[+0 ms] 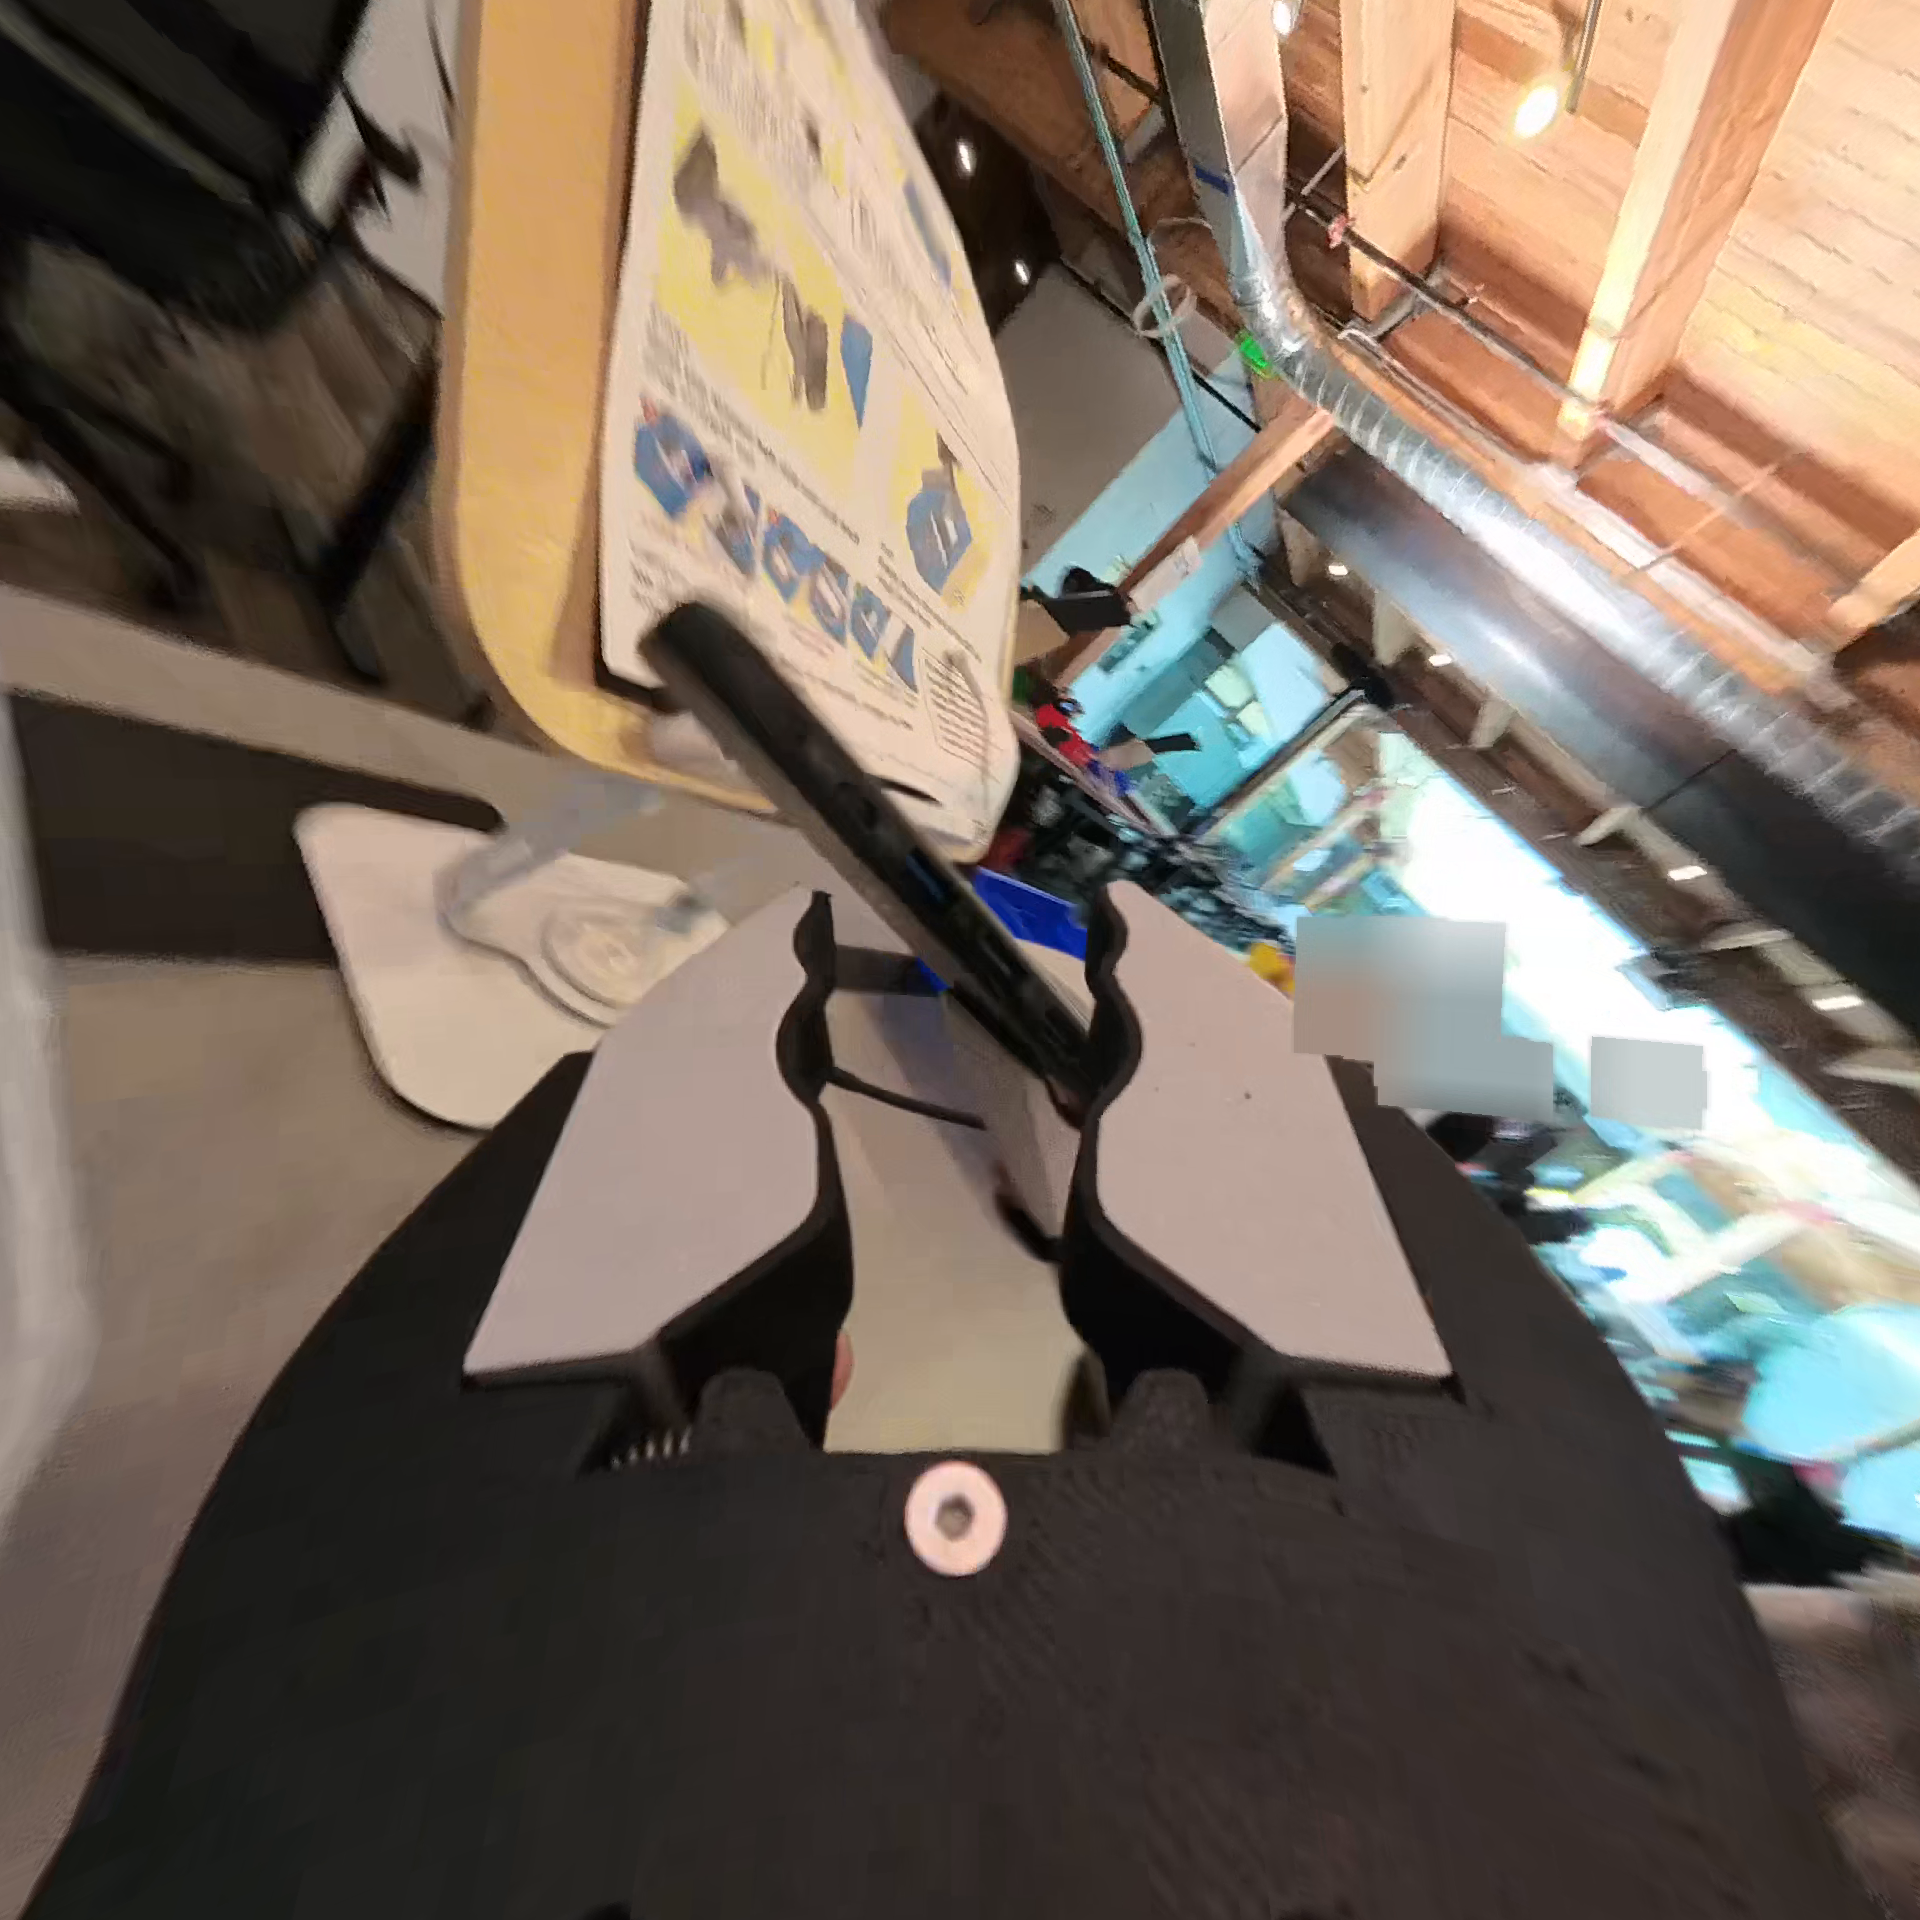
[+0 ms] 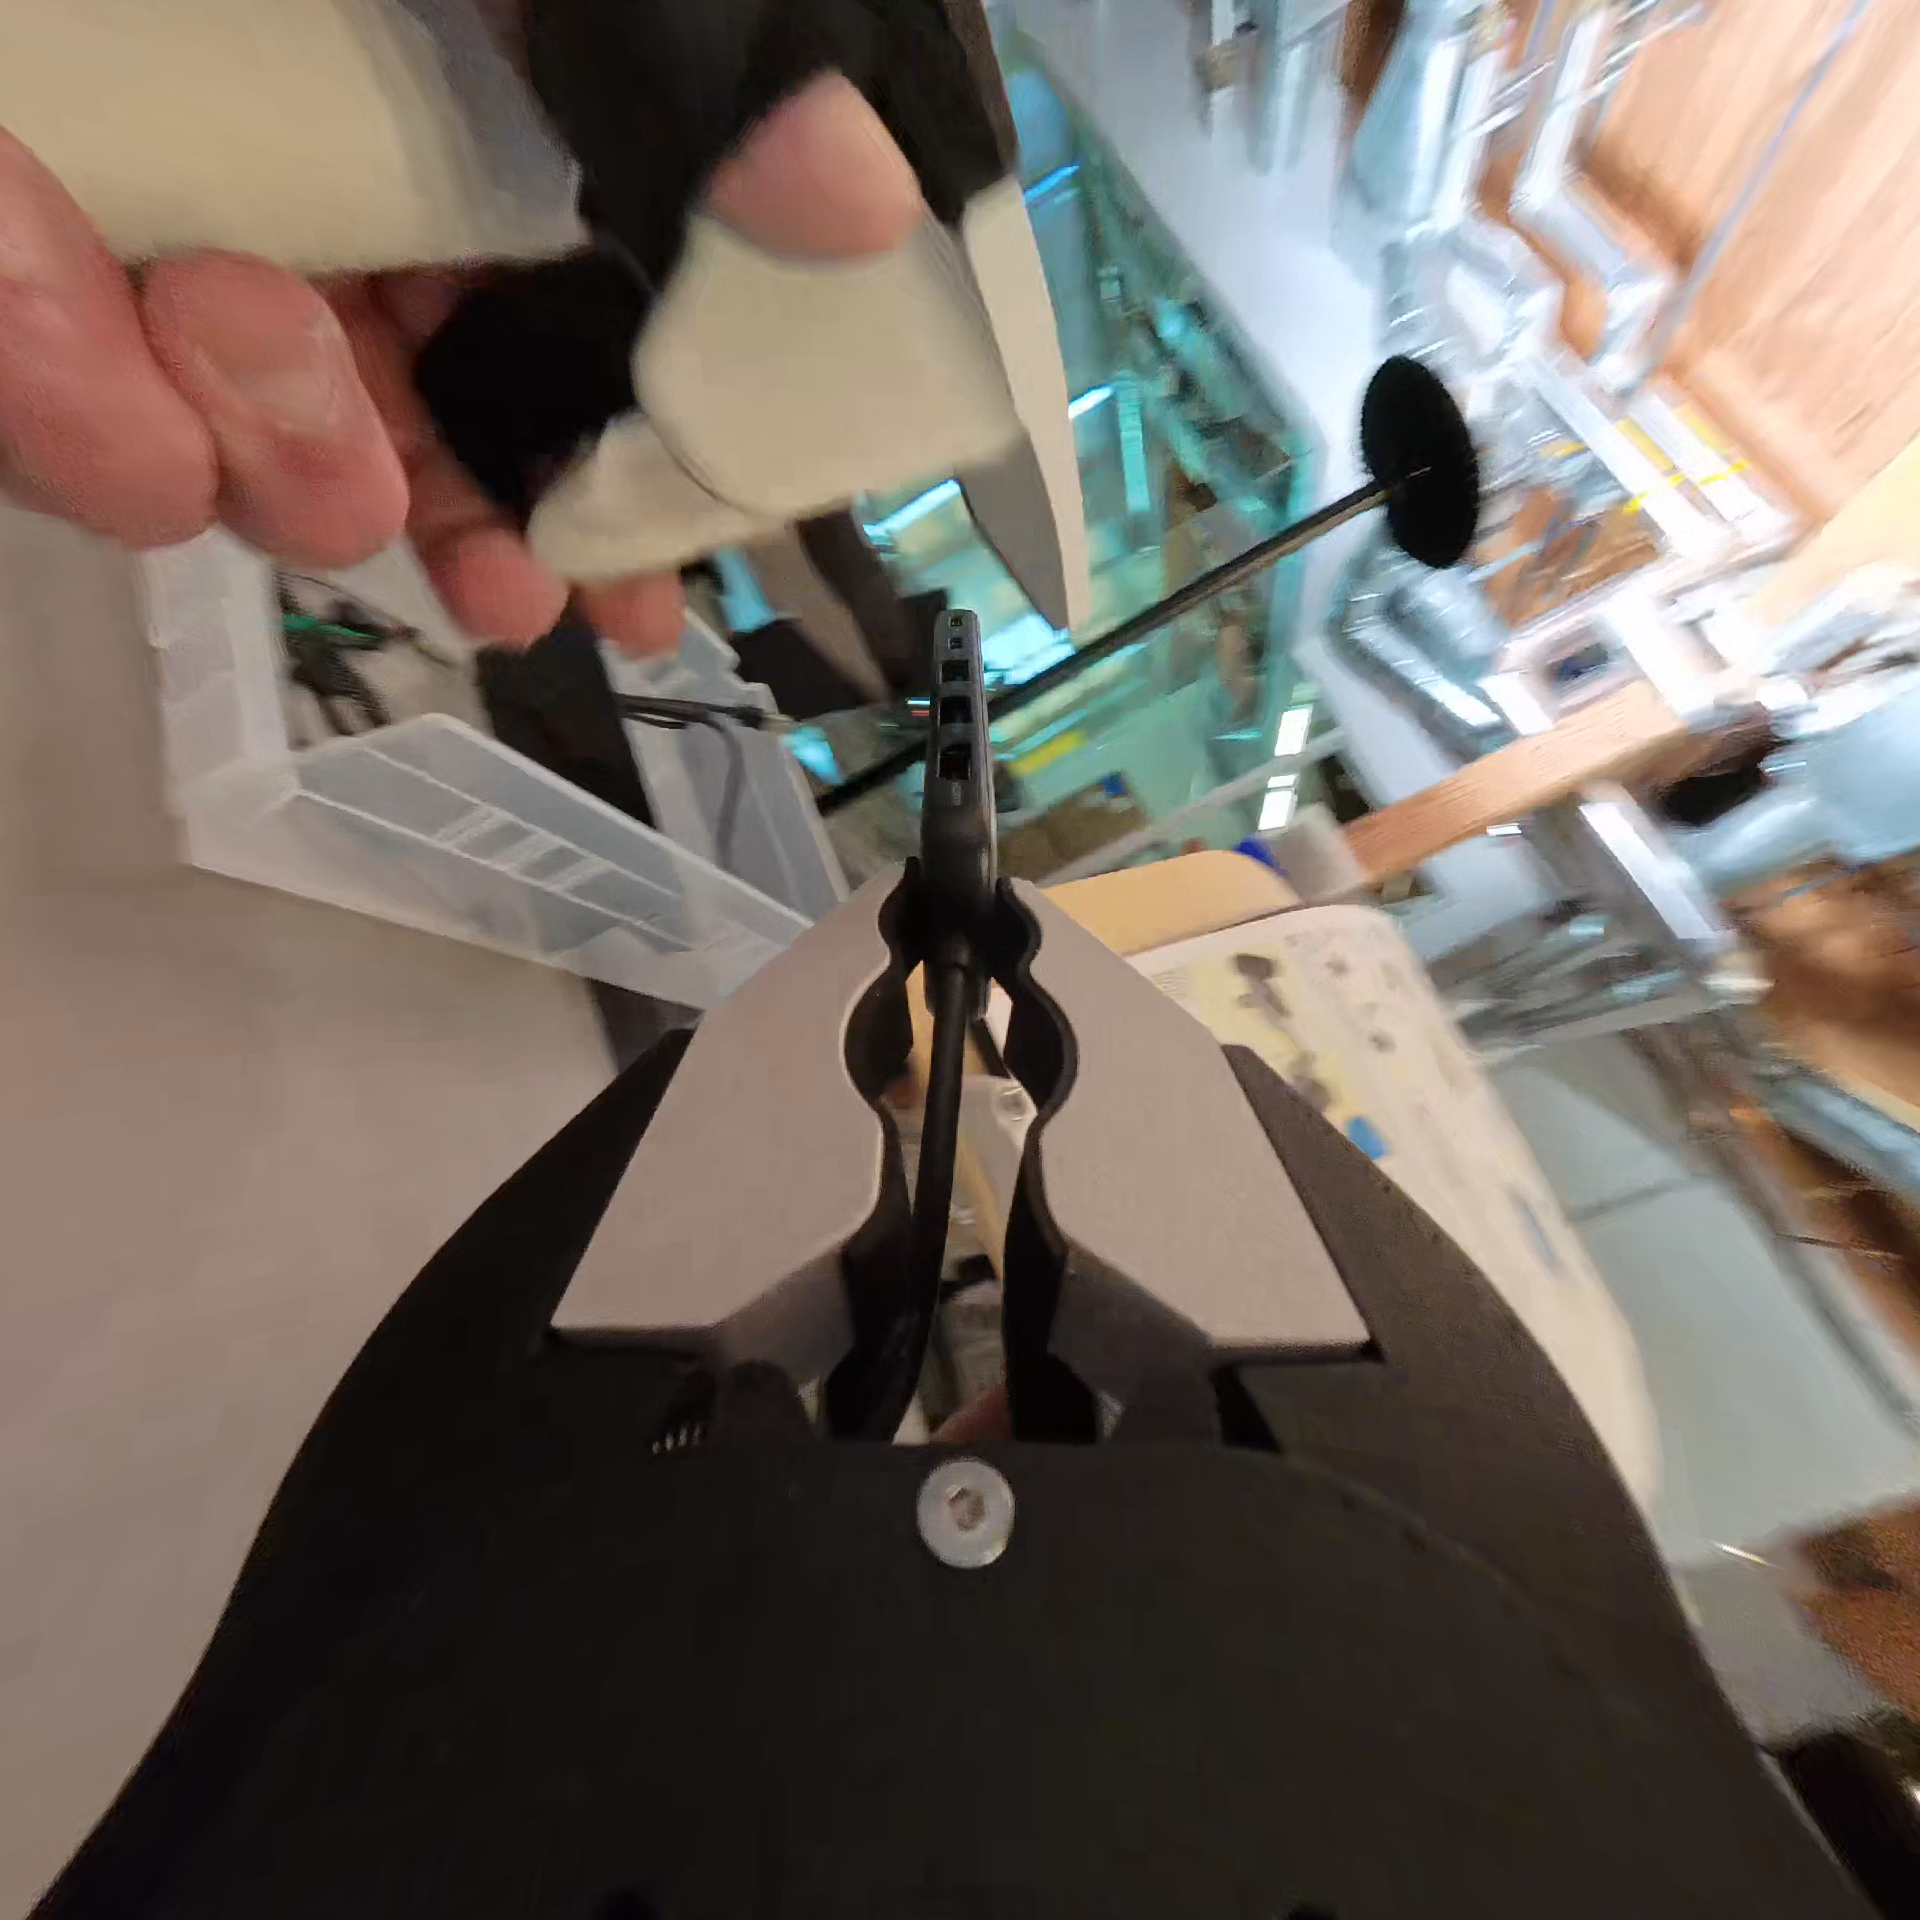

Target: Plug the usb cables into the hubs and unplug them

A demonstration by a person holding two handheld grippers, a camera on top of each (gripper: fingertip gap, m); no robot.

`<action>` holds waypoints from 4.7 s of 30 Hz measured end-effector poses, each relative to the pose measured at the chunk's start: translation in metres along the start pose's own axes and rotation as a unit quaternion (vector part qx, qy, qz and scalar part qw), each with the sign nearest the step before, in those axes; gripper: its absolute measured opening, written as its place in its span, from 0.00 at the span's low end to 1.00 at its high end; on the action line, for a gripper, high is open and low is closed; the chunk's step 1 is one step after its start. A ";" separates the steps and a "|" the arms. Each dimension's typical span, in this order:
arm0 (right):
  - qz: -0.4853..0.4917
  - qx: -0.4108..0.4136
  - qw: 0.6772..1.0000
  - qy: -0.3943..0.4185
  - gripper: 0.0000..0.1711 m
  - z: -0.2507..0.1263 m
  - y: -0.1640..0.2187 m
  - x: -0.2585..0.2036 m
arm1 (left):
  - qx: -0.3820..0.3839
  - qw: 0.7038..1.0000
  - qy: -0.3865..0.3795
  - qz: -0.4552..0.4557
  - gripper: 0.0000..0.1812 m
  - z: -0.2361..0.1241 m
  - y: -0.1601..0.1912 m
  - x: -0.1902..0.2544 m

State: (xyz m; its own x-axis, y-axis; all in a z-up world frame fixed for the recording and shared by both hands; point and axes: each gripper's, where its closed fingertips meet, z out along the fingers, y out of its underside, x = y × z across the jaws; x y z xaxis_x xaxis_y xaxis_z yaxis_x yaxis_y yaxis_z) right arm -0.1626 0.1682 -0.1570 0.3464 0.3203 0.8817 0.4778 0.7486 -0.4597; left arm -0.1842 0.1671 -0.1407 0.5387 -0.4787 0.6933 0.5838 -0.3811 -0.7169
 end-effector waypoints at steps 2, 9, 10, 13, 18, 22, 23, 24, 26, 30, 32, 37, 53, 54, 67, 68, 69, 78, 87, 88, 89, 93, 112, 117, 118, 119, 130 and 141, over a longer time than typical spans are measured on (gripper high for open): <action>0.026 -0.008 0.998 -0.050 0.05 -0.002 0.007 -0.001 | 0.041 0.984 -0.066 0.158 0.26 -0.016 -0.017 0.000; 0.051 -0.001 0.982 -0.180 0.05 -0.025 -0.004 -0.002 | -0.119 0.598 -0.164 0.776 0.27 -0.011 0.001 0.022; 0.047 -0.008 0.981 -0.186 0.05 -0.027 -0.003 0.000 | -0.132 0.568 -0.156 0.797 0.25 -0.008 0.005 0.021; 0.040 -0.009 0.978 -0.205 0.06 -0.033 -0.005 -0.001 | -0.204 0.494 -0.128 0.835 0.19 -0.005 0.021 0.008; 0.026 -0.010 0.975 -0.218 0.06 -0.038 -0.010 -0.002 | -0.221 0.448 -0.128 0.857 0.09 -0.002 0.030 0.000; -0.010 -0.004 0.980 -0.200 0.07 -0.038 -0.011 0.001 | -0.201 0.451 -0.130 0.860 0.07 -0.001 0.028 0.002; -0.017 -0.002 0.980 -0.196 0.09 -0.038 -0.011 0.001 | -0.200 0.451 -0.122 0.861 0.07 -0.001 0.029 0.004; -0.020 0.003 0.982 -0.190 0.16 -0.037 -0.013 0.002 | -0.192 0.460 -0.111 0.859 0.07 -0.001 0.030 0.008; -0.031 -0.004 0.982 -0.184 0.25 -0.035 -0.012 0.002 | -0.193 0.470 -0.094 0.856 0.07 0.000 0.033 0.013; -0.072 -0.001 0.982 -0.173 0.23 -0.032 -0.011 -0.003 | -0.202 0.481 -0.064 0.850 0.07 0.002 0.037 0.019; -0.077 0.001 0.981 -0.179 0.21 -0.031 -0.010 -0.007 | -0.204 0.487 -0.051 0.848 0.07 0.002 0.039 0.021; -0.098 -0.011 0.978 -0.186 0.16 -0.028 -0.007 -0.018 | -0.222 0.483 -0.032 0.847 0.06 0.005 0.048 0.018; -0.049 -0.044 0.991 -0.119 0.06 -0.021 0.020 0.015 | -0.221 0.544 -0.101 0.803 0.20 -0.018 0.002 0.009; -0.044 -0.044 0.991 -0.121 0.06 -0.023 0.023 0.018 | -0.219 0.546 -0.122 0.800 0.20 -0.027 -0.011 0.003; 0.005 -0.046 0.988 -0.147 0.06 -0.025 0.048 0.013 | -0.387 0.663 -0.225 0.601 0.19 -0.092 -0.033 -0.152; 0.008 -0.045 0.988 -0.148 0.06 -0.025 0.048 0.012 | -0.405 0.684 -0.222 0.565 0.20 -0.087 -0.026 -0.162; 0.010 -0.044 0.988 -0.151 0.06 -0.025 0.048 0.011 | -0.406 0.700 -0.226 0.542 0.18 -0.080 -0.024 -0.170; 0.027 -0.043 0.987 -0.153 0.06 -0.026 0.052 0.012 | -0.500 0.741 -0.302 0.330 0.17 -0.058 0.015 -0.251; 0.037 -0.038 0.988 -0.146 0.06 -0.029 0.051 0.020 | -0.502 0.767 -0.308 0.254 0.04 -0.056 0.031 -0.274; 0.038 -0.038 0.988 -0.144 0.06 -0.029 0.051 0.022 | -0.490 0.775 -0.305 0.257 0.02 -0.055 0.027 -0.272; 0.039 -0.038 0.988 -0.142 0.06 -0.030 0.051 0.024 | -0.480 0.777 -0.310 0.266 0.02 -0.055 0.022 -0.270; 0.046 -0.037 0.989 -0.136 0.06 -0.032 0.053 0.030 | -0.437 0.797 -0.302 0.287 0.01 -0.056 0.000 -0.255; 0.081 -0.037 0.990 -0.108 0.06 -0.052 0.066 0.067 | -0.207 0.959 0.096 0.168 0.01 -0.021 0.048 0.050; 0.092 -0.039 0.991 -0.095 0.06 -0.060 0.074 0.080 | -0.255 0.959 0.120 0.018 0.01 0.004 0.141 0.021; 0.092 -0.041 0.991 -0.093 0.06 -0.060 0.075 0.082 | -0.268 0.957 0.107 0.009 0.01 0.007 0.155 0.010; 0.092 -0.041 0.991 -0.092 0.06 -0.061 0.076 0.082 | -0.271 0.958 0.096 0.005 0.01 0.009 0.162 -0.001; 0.099 -0.041 0.989 -0.099 0.06 -0.059 0.079 0.078 | -0.304 0.944 -0.086 0.096 0.20 -0.002 0.157 -0.092; 0.100 -0.041 0.989 -0.104 0.06 -0.057 0.080 0.075 | -0.370 0.799 -0.021 0.473 0.23 -0.011 0.187 -0.064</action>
State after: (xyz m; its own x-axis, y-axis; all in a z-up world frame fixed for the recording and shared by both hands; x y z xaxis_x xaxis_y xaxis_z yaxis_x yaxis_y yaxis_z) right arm -0.0522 0.2186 -0.1335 0.2715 0.5752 0.7716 0.4830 0.6121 -0.6262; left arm -0.1163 0.1176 -0.3202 0.5554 -0.8087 -0.1938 -0.6077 -0.2355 -0.7585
